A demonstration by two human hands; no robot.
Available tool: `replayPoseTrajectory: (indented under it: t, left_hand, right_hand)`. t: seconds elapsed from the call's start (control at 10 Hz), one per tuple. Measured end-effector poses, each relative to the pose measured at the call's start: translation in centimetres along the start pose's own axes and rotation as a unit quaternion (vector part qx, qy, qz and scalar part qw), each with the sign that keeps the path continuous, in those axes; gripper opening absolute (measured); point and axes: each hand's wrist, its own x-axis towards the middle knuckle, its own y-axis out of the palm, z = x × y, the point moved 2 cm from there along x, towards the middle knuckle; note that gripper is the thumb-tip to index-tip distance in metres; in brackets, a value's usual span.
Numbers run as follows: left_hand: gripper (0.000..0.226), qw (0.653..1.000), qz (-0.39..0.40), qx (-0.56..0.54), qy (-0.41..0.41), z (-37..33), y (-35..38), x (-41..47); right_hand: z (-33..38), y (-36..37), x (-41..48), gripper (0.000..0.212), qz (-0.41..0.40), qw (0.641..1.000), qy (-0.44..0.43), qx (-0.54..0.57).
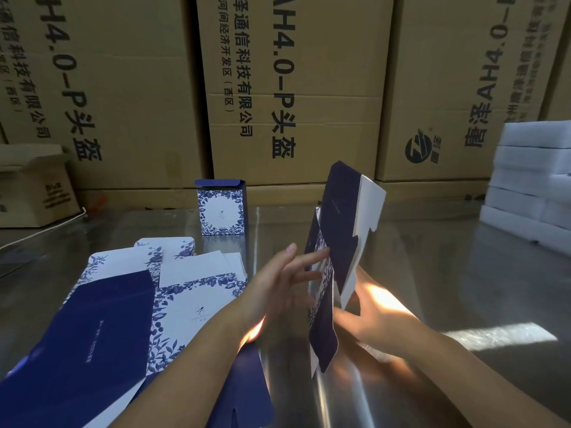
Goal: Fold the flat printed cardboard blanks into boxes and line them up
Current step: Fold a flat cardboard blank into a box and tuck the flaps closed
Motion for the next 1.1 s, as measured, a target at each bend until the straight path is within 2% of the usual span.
replayPoseTrajectory:
  t: [0.2,0.3,0.4,0.5,0.6,0.7,0.8,0.9,1.0,1.1]
  left_hand:
    - [0.066,0.997,-0.057,-0.051,0.017,-0.2,-0.5,0.3]
    - [0.059,0.996,-0.071,-0.052,0.026,-0.2,-0.6,0.4]
    - [0.066,0.996,-0.072,-0.038,0.027,-0.2,-0.6,0.3]
    - [0.06,0.998,-0.061,-0.023,0.017,-0.1,-0.5,0.2]
    - [0.063,0.999,-0.039,0.01,0.003,0.0,-0.4,0.1]
    - [0.062,0.999,-0.031,0.025,0.0,-0.1,-0.1,0.0]
    - [0.051,0.997,-0.038,0.064,0.025,-0.3,0.3,-0.2]
    - [0.056,0.991,-0.038,0.117,0.053,-0.4,0.7,-0.5]
    - [0.068,0.982,-0.034,0.176,0.059,-0.4,0.9,-0.6]
    - [0.072,0.982,-0.035,0.177,0.062,-0.4,0.8,-0.6]
  right_hand:
    - [-0.3,-0.4,0.1,0.079,-0.007,1.0,0.024,-0.006]
    - [-0.5,-0.6,0.1,0.077,-0.014,0.999,0.025,-0.014]
    - [-0.4,-0.6,0.1,0.078,-0.006,1.0,0.012,-0.013]
    - [-0.2,-0.5,0.1,0.079,0.004,1.0,-0.011,-0.01]
    - [-0.3,-0.2,0.1,0.076,0.013,1.0,-0.007,-0.003]
    - [0.0,-0.2,-0.1,0.071,0.01,1.0,-0.001,0.014]
    - [0.6,-0.6,-0.4,0.054,0.008,1.0,0.009,0.011]
    - [1.3,-1.0,-0.8,0.045,0.064,0.997,0.037,0.03]
    - [1.7,-1.2,-0.9,0.051,0.085,0.993,0.03,0.083]
    - [2.0,-1.1,-1.0,0.061,0.063,0.991,0.02,0.113]
